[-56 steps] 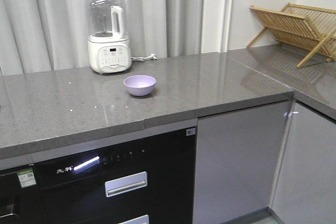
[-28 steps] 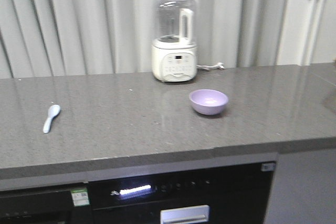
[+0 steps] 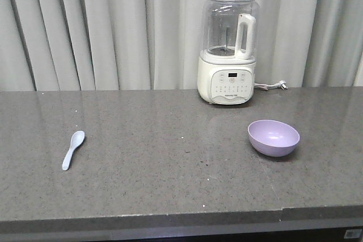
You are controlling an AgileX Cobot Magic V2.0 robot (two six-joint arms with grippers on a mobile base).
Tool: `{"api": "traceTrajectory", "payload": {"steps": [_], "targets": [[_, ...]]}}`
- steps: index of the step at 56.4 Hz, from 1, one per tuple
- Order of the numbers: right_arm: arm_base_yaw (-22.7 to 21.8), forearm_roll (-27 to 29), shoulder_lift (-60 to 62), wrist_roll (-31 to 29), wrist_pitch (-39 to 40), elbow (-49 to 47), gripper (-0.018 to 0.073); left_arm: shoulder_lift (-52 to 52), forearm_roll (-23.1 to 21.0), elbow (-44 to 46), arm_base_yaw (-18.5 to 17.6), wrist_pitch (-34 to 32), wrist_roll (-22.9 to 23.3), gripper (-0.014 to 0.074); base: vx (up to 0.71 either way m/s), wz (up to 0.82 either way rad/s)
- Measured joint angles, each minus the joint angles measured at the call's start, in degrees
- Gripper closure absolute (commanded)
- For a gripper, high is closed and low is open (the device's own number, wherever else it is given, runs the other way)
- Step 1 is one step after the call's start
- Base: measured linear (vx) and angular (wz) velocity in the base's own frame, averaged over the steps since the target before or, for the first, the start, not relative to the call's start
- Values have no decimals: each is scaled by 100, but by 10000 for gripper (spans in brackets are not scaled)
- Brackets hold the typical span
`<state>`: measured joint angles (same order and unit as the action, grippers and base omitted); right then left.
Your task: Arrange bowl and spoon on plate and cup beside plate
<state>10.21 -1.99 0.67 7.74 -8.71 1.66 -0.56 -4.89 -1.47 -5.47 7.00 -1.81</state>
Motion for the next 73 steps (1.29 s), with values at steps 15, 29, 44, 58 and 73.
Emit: {"api": "traceTrajectory", "payload": {"steps": [15, 29, 44, 58, 73], "targets": [[0, 0, 0, 0, 0, 0, 568, 0, 0, 0, 0, 0, 0, 603, 30, -1], [0, 0, 0, 0, 0, 0, 568, 0, 0, 0, 0, 0, 0, 603, 29, 7], [0, 0, 0, 0, 0, 0, 568, 0, 0, 0, 0, 0, 0, 603, 23, 12], [0, 0, 0, 0, 0, 0, 568, 0, 0, 0, 0, 0, 0, 603, 13, 10], [0, 0, 0, 0, 0, 0, 568, 0, 0, 0, 0, 0, 0, 603, 5, 2]]}}
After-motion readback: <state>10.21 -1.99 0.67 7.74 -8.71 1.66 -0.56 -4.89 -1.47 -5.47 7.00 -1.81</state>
